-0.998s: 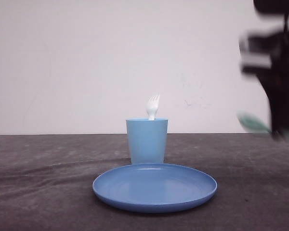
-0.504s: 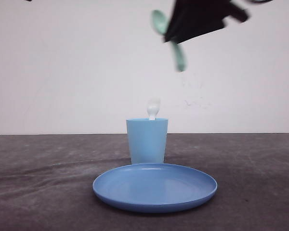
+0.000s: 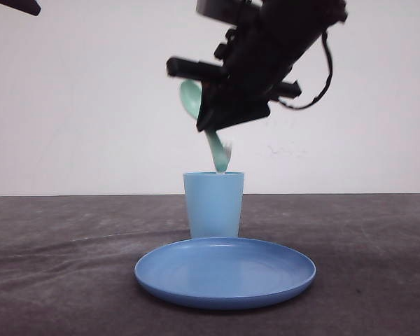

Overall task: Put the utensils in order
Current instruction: 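Lift the spoon with the right gripper and lower it into the cup, then open the right gripper to release the spoon and raise it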

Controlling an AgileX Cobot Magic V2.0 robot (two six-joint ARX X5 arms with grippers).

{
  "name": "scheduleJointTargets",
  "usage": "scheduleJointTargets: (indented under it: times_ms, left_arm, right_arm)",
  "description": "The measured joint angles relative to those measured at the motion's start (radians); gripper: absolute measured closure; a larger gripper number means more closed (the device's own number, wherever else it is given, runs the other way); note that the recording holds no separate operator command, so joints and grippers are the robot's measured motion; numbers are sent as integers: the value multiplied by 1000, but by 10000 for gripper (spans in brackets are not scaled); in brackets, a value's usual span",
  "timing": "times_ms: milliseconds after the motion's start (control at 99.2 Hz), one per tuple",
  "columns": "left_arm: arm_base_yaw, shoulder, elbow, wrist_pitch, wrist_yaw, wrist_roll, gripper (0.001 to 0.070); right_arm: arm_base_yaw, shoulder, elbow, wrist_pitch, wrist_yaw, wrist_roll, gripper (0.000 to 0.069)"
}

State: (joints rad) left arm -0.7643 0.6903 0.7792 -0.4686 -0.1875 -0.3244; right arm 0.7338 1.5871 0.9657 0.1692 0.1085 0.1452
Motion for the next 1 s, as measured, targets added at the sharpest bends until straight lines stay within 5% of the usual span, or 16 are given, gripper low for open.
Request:
scheduleJointTargets:
  times_ms: [171,302,373,685,897,998]
  left_arm:
    - [0,3,0,0,0,-2,474]
    - [0,3,0,-9,0,-2,474]
    - [0,3,0,-12,0,-2,474]
    - [0,3,0,-21,0,-3,474]
    - [0,3,0,-23,0,-2,474]
    - [0,3,0,-33,0,-3,474]
  right_arm:
    - [0,26,0,-7,-2,0,607]
    - [0,28,0,-27,-3,11,392]
    - [0,28,0,-30,-3,19,330]
    - [37,-156,0,-172,-4,28,299]
    - [93,-330,0,-401,-4,80,294]
    - [103,-344,0,-531,-4,129,172]
